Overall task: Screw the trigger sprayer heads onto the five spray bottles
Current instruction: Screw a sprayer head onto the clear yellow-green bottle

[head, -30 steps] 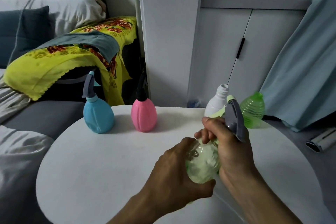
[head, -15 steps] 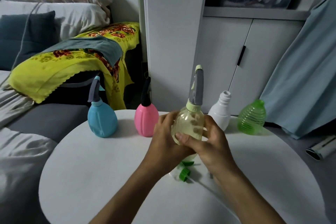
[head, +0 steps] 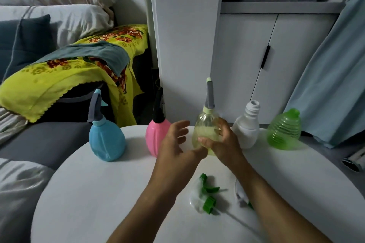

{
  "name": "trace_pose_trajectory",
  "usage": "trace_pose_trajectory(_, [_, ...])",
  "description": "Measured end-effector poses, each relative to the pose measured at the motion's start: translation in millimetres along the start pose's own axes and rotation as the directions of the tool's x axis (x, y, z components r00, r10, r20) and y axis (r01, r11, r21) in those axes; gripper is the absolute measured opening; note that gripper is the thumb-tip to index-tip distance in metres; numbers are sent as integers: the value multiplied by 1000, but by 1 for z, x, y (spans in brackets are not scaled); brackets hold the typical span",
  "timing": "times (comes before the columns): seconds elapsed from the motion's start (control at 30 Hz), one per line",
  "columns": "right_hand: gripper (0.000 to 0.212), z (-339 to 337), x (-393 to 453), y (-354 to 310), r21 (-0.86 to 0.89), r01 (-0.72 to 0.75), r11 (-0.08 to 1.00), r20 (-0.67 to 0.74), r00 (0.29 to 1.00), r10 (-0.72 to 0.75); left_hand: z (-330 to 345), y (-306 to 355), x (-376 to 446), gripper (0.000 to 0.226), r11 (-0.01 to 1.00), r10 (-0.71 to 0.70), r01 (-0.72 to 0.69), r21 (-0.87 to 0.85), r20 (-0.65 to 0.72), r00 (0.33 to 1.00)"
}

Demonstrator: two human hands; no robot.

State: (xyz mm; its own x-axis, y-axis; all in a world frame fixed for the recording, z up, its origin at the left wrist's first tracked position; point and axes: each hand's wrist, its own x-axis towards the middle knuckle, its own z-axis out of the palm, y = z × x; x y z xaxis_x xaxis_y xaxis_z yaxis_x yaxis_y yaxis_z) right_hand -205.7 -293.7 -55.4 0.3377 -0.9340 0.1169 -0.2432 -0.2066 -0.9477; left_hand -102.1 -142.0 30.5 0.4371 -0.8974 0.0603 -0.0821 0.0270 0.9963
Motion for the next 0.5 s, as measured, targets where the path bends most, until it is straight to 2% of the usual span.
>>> trace_pose_trajectory(0.13, [65, -2, 6, 6, -2, -38, 999, 54, 998, 38, 3, -2, 0, 52, 1000, -4, 4, 11, 17, 1000])
trace_pose_trajectory(0.27, [62, -3, 0, 1, -10, -43, 999, 35, 998, 43, 4, -3, 0, 48, 1000, -7, 6, 25, 7, 1000])
trace_pose_trajectory(0.37, [79, -2, -9, -3, -58, -72, 996, 88, 993, 76, 7, -5, -4, 48, 998, -37, 36, 47, 30, 999])
trace_pose_trajectory(0.43, [92, -5, -16, -6, -182, -116, 976, 143, 979, 143, 6, -8, -8, 50, 995, -58, 54, 83, 46, 997])
trace_pose_trajectory(0.5, [84, -18, -20, -14, -402, -159, 902, 148, 961, 235, 6, -9, -11, 53, 991, -71, 64, 114, 58, 996])
